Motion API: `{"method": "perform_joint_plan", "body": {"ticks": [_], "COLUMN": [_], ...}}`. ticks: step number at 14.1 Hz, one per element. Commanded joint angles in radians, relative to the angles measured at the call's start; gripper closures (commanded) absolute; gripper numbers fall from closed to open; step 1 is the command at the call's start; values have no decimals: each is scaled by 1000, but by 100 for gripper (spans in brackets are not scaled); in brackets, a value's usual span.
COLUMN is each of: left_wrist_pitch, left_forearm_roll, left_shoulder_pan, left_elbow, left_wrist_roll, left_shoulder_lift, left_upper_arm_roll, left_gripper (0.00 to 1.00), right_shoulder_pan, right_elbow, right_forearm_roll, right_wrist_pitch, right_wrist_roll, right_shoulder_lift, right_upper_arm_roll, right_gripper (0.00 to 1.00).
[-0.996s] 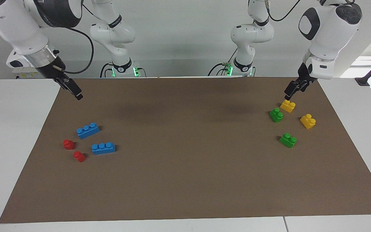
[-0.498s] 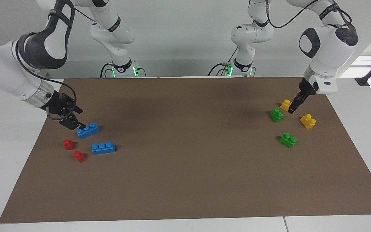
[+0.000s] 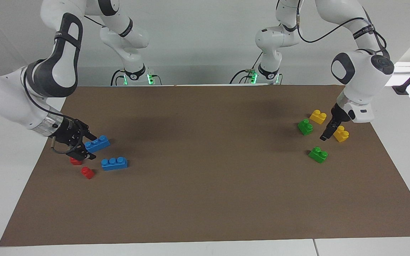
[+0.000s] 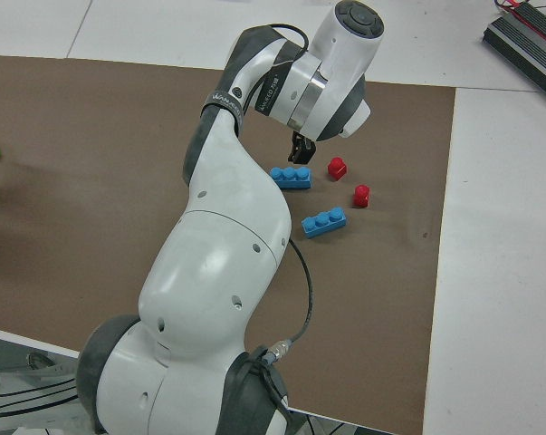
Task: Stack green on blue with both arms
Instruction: 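Reach the left gripper to the green brick while the right gripper reaches the blue brick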
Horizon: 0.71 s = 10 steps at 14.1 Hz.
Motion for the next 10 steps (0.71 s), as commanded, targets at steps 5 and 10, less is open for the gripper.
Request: {"method": "perform_joint_plan", "body": {"ticks": [5,10], "left_wrist_pitch": [94,167], "left_forearm_roll": [-13,-7], "left_shoulder_pan": [29,28], "left_elbow": [-4,22], "left_wrist_roll": [-36,-102], "left_shoulder_lift": [96,173], "left_upper_arm_roll": [-4,-4], "left_gripper": [0,0], "right_shoulder_pan": [-12,-12], "right_elbow": [-61,-73], "right_forearm_roll": [24,45], "right_wrist_pitch": [36,76], "right_wrist_roll": [-14,-77], "right_shoulder_lift": [28,69], "right_upper_arm_roll": [6,6], "right_gripper": [5,5]}}
